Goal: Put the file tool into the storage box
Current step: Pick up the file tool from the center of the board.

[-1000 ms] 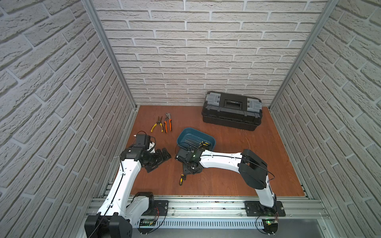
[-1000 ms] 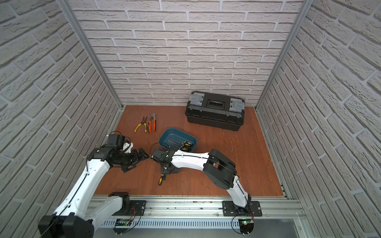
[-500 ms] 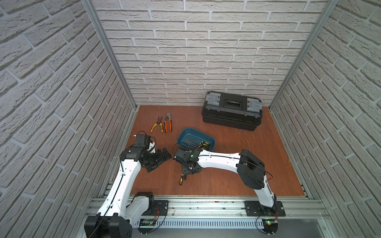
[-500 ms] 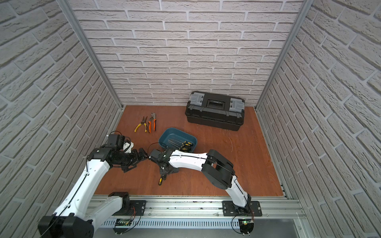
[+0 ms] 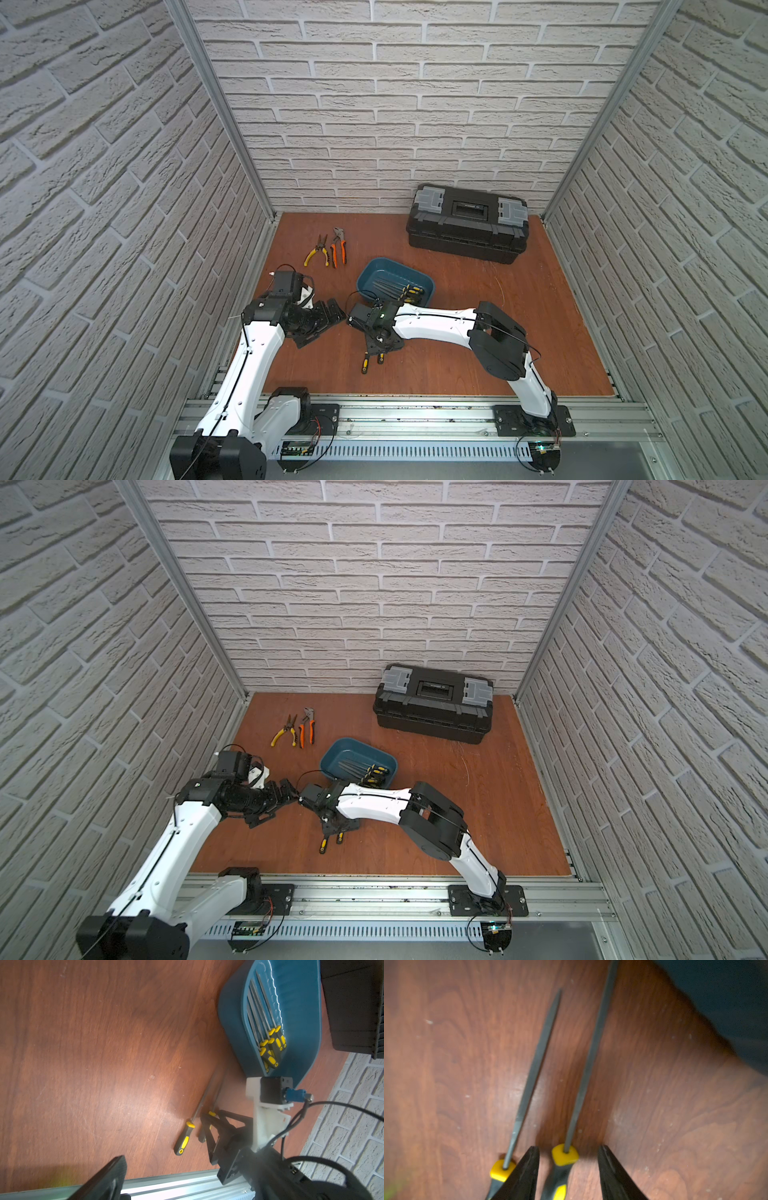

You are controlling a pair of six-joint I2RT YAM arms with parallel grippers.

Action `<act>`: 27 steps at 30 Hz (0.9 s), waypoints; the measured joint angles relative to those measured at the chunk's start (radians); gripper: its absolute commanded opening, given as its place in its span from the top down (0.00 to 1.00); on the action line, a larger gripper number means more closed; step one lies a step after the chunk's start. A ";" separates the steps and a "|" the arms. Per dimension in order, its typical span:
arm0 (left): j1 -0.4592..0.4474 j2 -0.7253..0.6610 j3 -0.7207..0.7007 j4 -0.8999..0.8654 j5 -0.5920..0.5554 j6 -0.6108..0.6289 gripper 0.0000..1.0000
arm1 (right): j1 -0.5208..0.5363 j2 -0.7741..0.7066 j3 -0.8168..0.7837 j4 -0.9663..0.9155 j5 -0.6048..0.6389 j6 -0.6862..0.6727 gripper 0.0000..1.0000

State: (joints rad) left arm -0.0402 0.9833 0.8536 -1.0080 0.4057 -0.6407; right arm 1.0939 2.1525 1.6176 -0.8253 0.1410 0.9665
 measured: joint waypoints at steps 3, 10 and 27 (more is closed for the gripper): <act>0.000 0.000 0.013 -0.011 0.000 0.008 0.02 | 0.004 -0.040 -0.066 0.015 0.006 0.005 0.54; -0.001 0.005 0.025 -0.013 -0.001 0.018 0.02 | 0.005 -0.074 -0.123 0.022 0.020 0.006 0.69; -0.005 0.020 0.237 -0.072 -0.042 0.039 0.02 | 0.043 -0.242 -0.270 0.011 0.034 -0.185 0.87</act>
State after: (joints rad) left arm -0.0452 1.0035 1.0901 -1.0798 0.3634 -0.6022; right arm 1.1366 1.9106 1.3476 -0.8139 0.1749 0.7818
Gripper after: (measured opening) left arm 0.983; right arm 0.175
